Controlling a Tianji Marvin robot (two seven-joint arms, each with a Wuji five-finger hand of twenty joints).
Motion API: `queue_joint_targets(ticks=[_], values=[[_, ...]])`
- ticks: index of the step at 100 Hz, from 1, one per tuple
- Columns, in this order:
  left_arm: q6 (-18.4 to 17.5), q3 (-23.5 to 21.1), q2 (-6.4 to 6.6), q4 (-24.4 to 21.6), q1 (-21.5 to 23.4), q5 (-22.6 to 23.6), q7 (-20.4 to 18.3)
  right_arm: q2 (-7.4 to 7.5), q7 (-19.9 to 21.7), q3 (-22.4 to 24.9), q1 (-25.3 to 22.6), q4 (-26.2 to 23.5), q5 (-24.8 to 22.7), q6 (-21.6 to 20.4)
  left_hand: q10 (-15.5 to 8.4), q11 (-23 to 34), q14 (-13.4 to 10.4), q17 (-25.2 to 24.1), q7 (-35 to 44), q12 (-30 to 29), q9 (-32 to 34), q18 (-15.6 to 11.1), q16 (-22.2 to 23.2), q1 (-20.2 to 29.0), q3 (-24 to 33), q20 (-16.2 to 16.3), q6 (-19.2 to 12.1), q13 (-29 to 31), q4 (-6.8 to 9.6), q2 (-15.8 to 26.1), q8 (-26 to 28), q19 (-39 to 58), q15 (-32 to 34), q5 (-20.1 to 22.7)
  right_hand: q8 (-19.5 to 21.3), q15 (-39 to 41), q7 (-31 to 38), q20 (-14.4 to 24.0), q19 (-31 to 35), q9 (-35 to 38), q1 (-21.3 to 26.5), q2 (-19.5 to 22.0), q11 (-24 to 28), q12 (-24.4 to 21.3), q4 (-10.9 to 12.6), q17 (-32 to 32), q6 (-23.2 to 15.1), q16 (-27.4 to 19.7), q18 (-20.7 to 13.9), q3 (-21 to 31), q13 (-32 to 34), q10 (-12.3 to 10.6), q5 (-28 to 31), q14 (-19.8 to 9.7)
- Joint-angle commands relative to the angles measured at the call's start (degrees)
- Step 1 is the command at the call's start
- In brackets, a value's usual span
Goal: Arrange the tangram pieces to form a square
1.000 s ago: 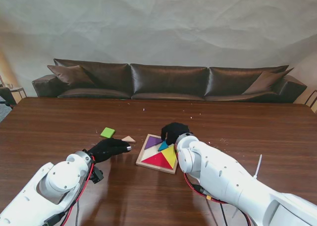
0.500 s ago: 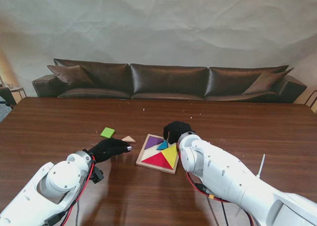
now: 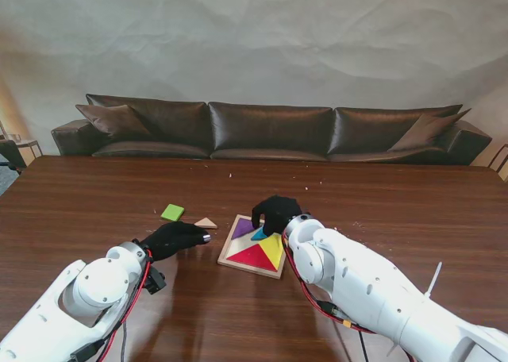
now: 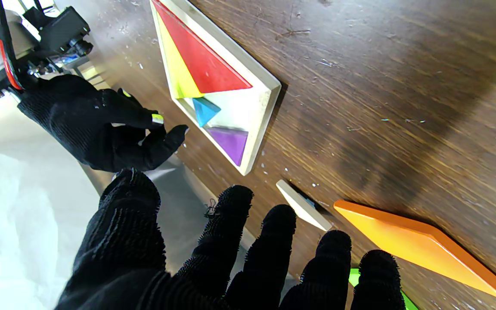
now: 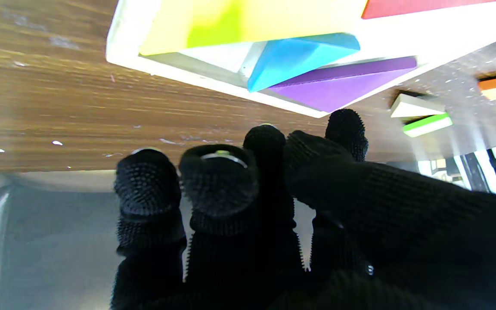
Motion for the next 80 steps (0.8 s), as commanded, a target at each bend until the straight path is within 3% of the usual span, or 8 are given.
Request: queue_joint_targets(ticks=[1, 35, 80], values=[[-0.2, -0.1, 0.01, -0.3, 0.2, 0.1, -1.0, 0.88, 1.3, -0.1, -1.2, -1.1, -0.8, -0.6, 0.1, 0.5, 0.3, 0.4, 0.2, 0.4, 1.4, -0.8, 0.3, -0.1, -1.3, 0.3, 0.1, 0.9, 0.93, 2.7, 0.4, 0.3, 0.2, 0.8, -0.8, 1.7, -0.9, 0.2, 3.0, 1.8, -0.4, -0.4, 1.1, 1.5, -1.0, 2.1, -1.7, 0.8, -0.1, 3.5, 2.2, -1.4, -0.2, -1.0], [-1.0, 0.2, 0.06, 0.2, -0.5, 0.0, -1.3, 2.73, 3.1, -0.4, -2.5, -3.3, -4.0, -2.8, 0.1, 0.5, 0.3, 0.4, 0.2, 0.4, 1.4, -0.8, 0.3, -0.2, -1.3, 0.3, 0.1, 0.9, 0.93, 2.7, 0.4, 0.3, 0.2, 0.8, -2.0, 1.8, -4.3, 0.3, 2.9, 0.1, -1.2, 0.5, 0.0, 2.7, -0.8, 1.7, -2.5, 0.9, -0.4, 2.7, 2.1, -1.8, -5.1, -1.6], [-0.8, 0.4, 0.02, 0.2, -0.6, 0.0, -1.2, 2.43, 3.5, -3.4, -1.0, -2.3, -4.9, -1.7, 0.1, 0.4, 0.2, 0.4, 0.2, 0.4, 1.3, -0.8, 0.3, -0.2, -1.4, 0.3, 0.0, 0.9, 0.92, 2.7, 0.4, 0.3, 0.2, 0.8, -2.3, 1.1, -6.1, 0.6, 2.7, -3.6, -2.6, 1.7, -0.8, 3.2, -0.6, 0.8, -2.8, 0.6, -1.7, 1.9, 2.2, -1.5, -9.1, -2.6]])
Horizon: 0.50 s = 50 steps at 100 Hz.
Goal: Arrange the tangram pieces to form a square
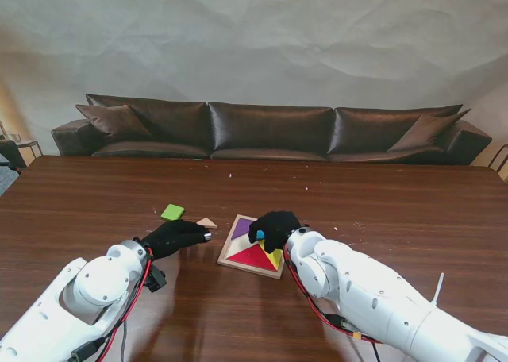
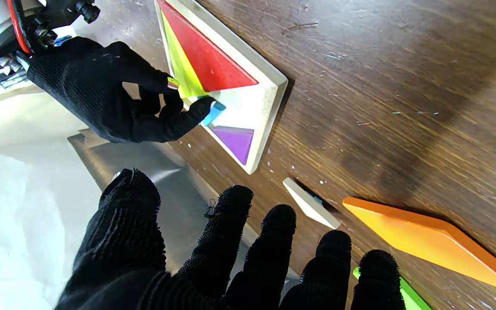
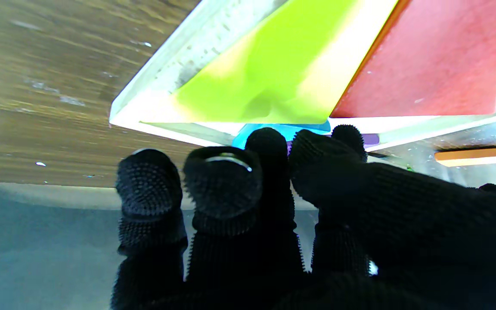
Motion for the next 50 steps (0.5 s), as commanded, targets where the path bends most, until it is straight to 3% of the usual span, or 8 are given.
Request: queue_joint_targets(ticks=[1, 50], values=[[0.0, 0.0, -0.09, -0.1, 0.1, -0.1, -1.0, -0.34, 1.0, -0.4, 0.3, 0.5, -0.4, 0.2, 0.1, 0.4, 0.3, 0.4, 0.2, 0.4, 1.3, -0.8, 0.3, -0.2, -1.3, 0.3, 0.0, 0.9, 0.92, 2.7, 0.4, 0.3, 0.2, 0.8, -0.2, 0.6, -0.5, 0.6, 2.6, -2.2, -1.2, 1.4, -0.5, 0.8, -0.6, 0.8, -1.3, 0.4, -0.9, 2.0, 2.2, -1.1, -2.0, -1.2], [0.3, -0.1, -0.11, -0.5, 0.5, -0.2, -0.9, -0.53, 2.0, -2.6, 1.9, 1.8, -0.7, 1.6, 0.1, 0.5, 0.3, 0.4, 0.2, 0.4, 1.4, -0.8, 0.3, -0.2, -1.3, 0.3, 0.1, 0.9, 0.92, 2.7, 0.4, 0.3, 0.2, 0.8, 0.1, -1.0, -1.3, 0.5, 2.4, -6.9, -2.9, 2.5, -0.8, 0.5, -0.2, -0.3, 0.5, -0.4, -2.4, 1.1, 2.3, -0.9, -7.1, -2.2]])
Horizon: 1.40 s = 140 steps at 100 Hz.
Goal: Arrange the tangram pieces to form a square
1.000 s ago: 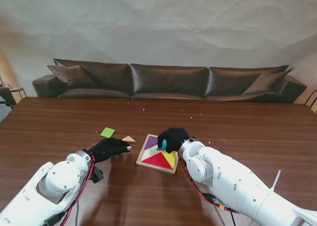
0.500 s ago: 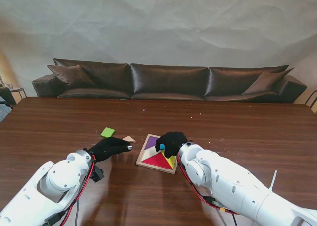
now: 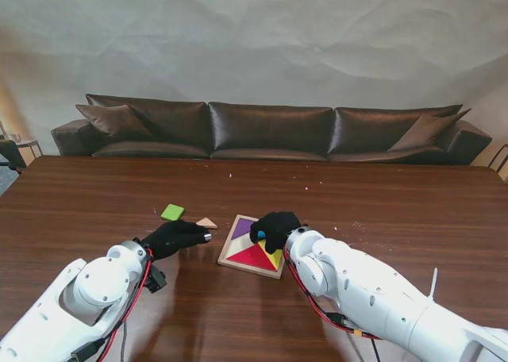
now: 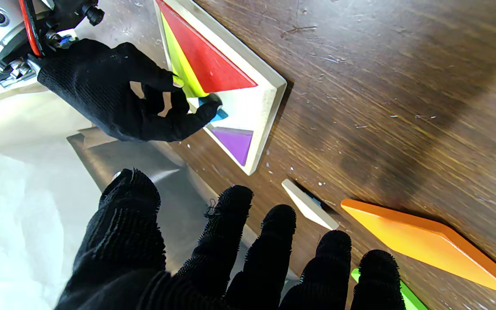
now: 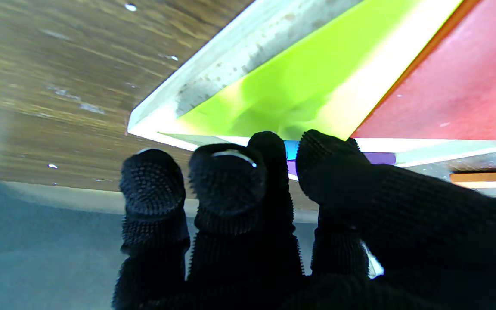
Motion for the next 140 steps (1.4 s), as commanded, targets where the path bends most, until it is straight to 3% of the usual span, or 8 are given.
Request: queue_joint_targets(ticks=[1, 85, 104, 140], values=[[0.2, -0.1, -0.1, -0.4, 0.3, -0.1, -1.0, -0.23, 1.0, 0.0, 0.0, 0.0, -0.2, 0.2, 0.1, 0.5, 0.3, 0.4, 0.2, 0.5, 1.4, -0.8, 0.3, -0.2, -1.3, 0.3, 0.1, 0.9, 0.93, 2.7, 0.4, 0.3, 0.3, 0.8, 0.1, 0.1, -0.2, 0.5, 2.4, -1.9, -0.8, 1.7, -0.1, 0.5, -0.2, -0.3, 0.0, -0.3, -0.5, 1.3, 2.3, -0.8, -2.3, -0.8], [0.4, -0.3, -0.02, -0.8, 0.6, -0.1, -1.3, 0.06, 3.5, -0.7, 1.1, -0.5, -0.4, 3.2, 0.3, 0.5, 0.3, 0.4, 0.2, 0.5, 1.4, -0.7, 0.3, -0.3, -1.3, 0.2, 0.0, 1.0, 0.93, 2.7, 0.5, 0.3, 0.3, 0.9, 0.6, 0.3, 0.5, 0.5, 2.4, -4.2, -2.0, 1.9, 0.5, -0.2, 0.3, -1.0, 1.9, -0.2, -1.1, 1.0, 1.4, 0.4, -5.3, -1.6], [0.4, -0.3, 0.0, -0.8, 0.6, 0.0, -1.4, -0.16, 2.9, -0.5, 0.9, -0.5, -0.1, 2.7, 0.1, 0.5, 0.3, 0.4, 0.2, 0.5, 1.5, -0.8, 0.3, -0.3, -1.4, 0.2, 0.1, 0.9, 0.93, 2.7, 0.5, 0.3, 0.3, 0.9, 0.7, 0.5, 0.7, 0.4, 2.4, -4.2, -2.1, 1.6, 0.7, -0.3, 0.2, -1.0, 1.0, -0.2, -0.9, 1.1, 1.3, 0.8, -4.5, -1.7], [0.5, -0.5, 0.04, -1.0, 0.7, -0.1, -1.6, -1.27, 2.8, -2.7, 2.8, 1.5, 0.6, 3.6, 0.1, 0.5, 0.3, 0.4, 0.2, 0.5, 1.5, -0.7, 0.3, -0.2, -1.4, 0.2, 0.1, 0.9, 0.93, 2.7, 0.5, 0.3, 0.3, 0.9, 0.4, 0.5, -0.5, 0.4, 2.3, -7.0, -2.3, 1.4, 0.5, -0.5, 0.3, -1.4, 1.5, -0.3, -1.4, 1.4, 0.3, 1.4, -8.8, -2.4]])
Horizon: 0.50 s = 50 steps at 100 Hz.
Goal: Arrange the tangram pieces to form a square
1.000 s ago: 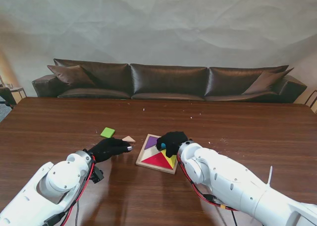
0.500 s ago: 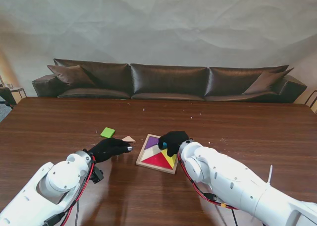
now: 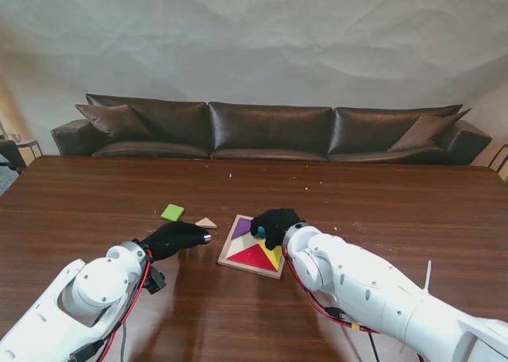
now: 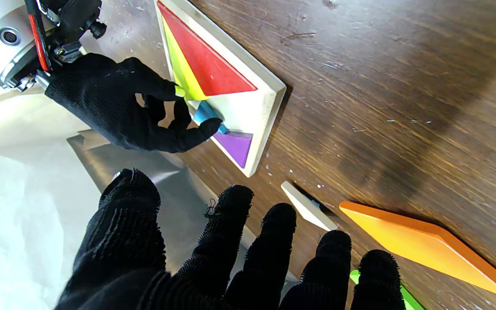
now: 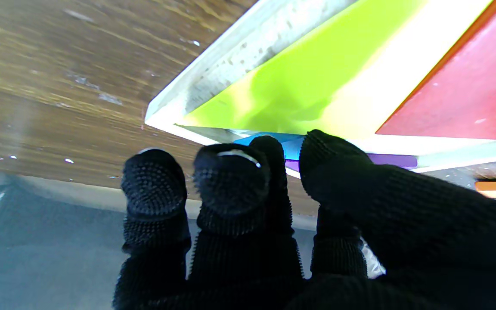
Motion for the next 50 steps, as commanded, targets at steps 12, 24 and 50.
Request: queue_joint_targets(ticks=[12, 24, 50], values=[[0.3, -0.1, -0.02, -0.4, 0.3, -0.1, -1.1, -0.64, 1.4, -0.9, 0.9, 0.7, 0.2, 0.9, 0.1, 0.5, 0.2, 0.4, 0.2, 0.5, 0.7, -0.8, 0.3, -0.2, -1.3, 0.2, 0.1, 1.0, 0.93, 2.7, 0.3, 0.2, 0.3, 0.9, 0.1, 0.7, -0.4, 0.3, 2.2, -3.0, -1.8, 1.0, 0.5, -0.6, 0.5, -1.6, 0.5, -0.1, -0.9, 1.9, -0.1, 1.2, -3.2, -1.4], [0.3, -0.1, -0.01, -0.5, 0.3, -0.2, -1.1, -0.78, 1.9, -1.6, 1.5, 1.4, 0.2, 1.3, 0.1, 0.4, 0.3, 0.4, 0.2, 0.5, 0.6, -0.8, 0.3, -0.2, -1.3, 0.2, 0.1, 0.9, 0.93, 2.7, 0.3, 0.2, 0.3, 0.8, 0.1, 0.9, -0.2, 0.3, 2.2, -3.3, -2.0, 1.0, 0.5, -0.8, 0.6, -1.6, 0.6, -0.2, -1.2, 1.9, -0.2, 1.0, -3.3, -1.8], [0.5, -0.1, 0.01, -0.6, 0.4, -0.2, -1.2, -0.87, 2.4, -1.9, 2.1, 2.5, 0.8, 1.7, 0.2, 0.5, 0.2, 0.4, 0.3, 0.5, 0.9, -0.7, 0.3, -0.2, -1.3, 0.2, 0.3, 1.0, 0.93, 2.7, 0.3, 0.3, 0.3, 1.2, 0.2, 1.0, 0.2, 0.3, 2.2, -3.4, -1.9, 1.1, 0.9, -0.9, 0.6, -1.8, 0.6, -0.2, -1.3, 1.8, -0.3, 1.0, -2.8, -1.7]])
